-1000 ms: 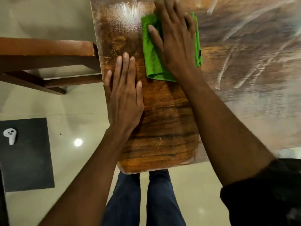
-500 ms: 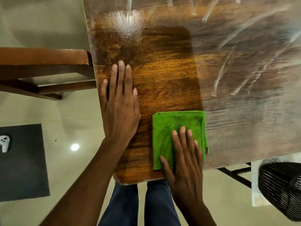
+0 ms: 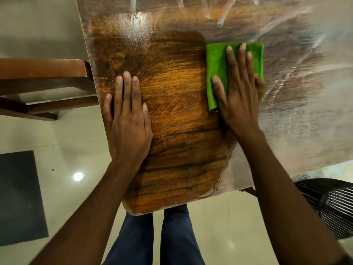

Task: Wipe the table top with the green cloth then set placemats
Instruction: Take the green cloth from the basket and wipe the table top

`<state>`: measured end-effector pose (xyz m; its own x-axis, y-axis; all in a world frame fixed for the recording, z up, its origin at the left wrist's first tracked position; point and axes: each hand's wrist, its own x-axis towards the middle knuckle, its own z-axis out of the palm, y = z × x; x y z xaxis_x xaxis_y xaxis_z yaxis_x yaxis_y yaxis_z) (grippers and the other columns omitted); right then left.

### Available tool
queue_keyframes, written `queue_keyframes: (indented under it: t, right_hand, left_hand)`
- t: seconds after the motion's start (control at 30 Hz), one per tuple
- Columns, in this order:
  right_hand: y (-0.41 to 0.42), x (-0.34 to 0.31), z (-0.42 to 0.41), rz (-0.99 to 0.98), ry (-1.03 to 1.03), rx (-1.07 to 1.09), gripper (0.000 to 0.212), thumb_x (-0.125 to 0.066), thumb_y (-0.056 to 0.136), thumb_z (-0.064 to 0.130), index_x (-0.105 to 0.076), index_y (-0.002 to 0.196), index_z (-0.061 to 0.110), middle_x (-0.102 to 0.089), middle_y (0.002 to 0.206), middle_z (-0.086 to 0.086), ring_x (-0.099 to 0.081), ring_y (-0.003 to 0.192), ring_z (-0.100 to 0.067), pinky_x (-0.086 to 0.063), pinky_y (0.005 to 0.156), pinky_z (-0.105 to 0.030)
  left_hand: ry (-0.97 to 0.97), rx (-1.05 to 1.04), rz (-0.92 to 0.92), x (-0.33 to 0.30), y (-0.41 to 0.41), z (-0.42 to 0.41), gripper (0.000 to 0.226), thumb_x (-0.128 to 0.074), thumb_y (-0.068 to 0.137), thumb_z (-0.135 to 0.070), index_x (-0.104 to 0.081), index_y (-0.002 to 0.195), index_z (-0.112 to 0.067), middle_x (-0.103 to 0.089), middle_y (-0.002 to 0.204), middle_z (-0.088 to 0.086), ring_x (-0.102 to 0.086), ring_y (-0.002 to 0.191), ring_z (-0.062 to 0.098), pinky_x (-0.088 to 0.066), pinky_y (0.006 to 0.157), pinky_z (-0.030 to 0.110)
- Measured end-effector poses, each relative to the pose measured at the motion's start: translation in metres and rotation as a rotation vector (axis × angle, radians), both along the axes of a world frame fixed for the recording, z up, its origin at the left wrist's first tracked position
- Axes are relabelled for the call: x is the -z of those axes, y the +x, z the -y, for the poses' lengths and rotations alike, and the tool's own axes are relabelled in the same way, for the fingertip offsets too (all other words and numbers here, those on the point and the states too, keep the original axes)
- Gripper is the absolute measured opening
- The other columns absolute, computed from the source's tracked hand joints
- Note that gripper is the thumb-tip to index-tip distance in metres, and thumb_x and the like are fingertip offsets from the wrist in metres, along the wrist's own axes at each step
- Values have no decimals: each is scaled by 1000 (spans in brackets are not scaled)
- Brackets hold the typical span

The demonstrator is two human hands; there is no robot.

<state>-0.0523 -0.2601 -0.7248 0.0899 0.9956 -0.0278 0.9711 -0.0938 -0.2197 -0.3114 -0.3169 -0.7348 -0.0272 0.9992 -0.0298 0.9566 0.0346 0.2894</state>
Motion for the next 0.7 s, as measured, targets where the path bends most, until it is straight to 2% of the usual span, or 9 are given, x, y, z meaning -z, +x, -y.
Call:
queue_keyframes:
  t: [0.13,0.27,0.43,0.57,0.7]
  right_hand:
    - [-5,-3,25,-16,-28,7,66,-34,110,60,-18,168,32,-9,177,2,-5,164,-15,-23,123,-45]
    - [-56,-13,121,-64,-126,59,68,-39,108,54,-17,168,30,-4,178,2,-2,164,-17,-23,125,-52]
    - [-153,-9,235,79,-256,-118,81,-48,98,58,-21,168,29,-13,177,-3,-17,162,-25,-26,121,-49]
    - [-184,-2,257,95,-265,-82,87,-53,91,56,-22,167,28,-22,173,-7,-22,159,-27,-20,122,-49]
    - [-181,-6,270,50,-272,-214,82,-57,92,57,-29,166,32,-23,174,-1,-24,159,-21,-26,120,-46]
  left_hand:
    - [-10,0,-5,0,0,0,59,-23,114,-32,-9,168,-14,-8,176,5,-3,163,17,-12,131,47]
    - [-9,1,-14,-1,0,0,58,-20,114,-32,-8,168,-14,-6,177,4,-2,163,16,-13,131,47]
    - [6,4,-19,0,0,0,58,-20,115,-32,-9,168,-14,-7,177,4,-3,163,16,-15,130,47]
    - [36,-5,41,2,0,0,56,-24,115,-31,-16,168,-14,-13,176,4,-7,163,16,-16,130,48]
    - [77,-3,154,2,-3,0,54,-27,114,-26,-23,166,-12,-20,174,5,-13,163,16,-17,129,50]
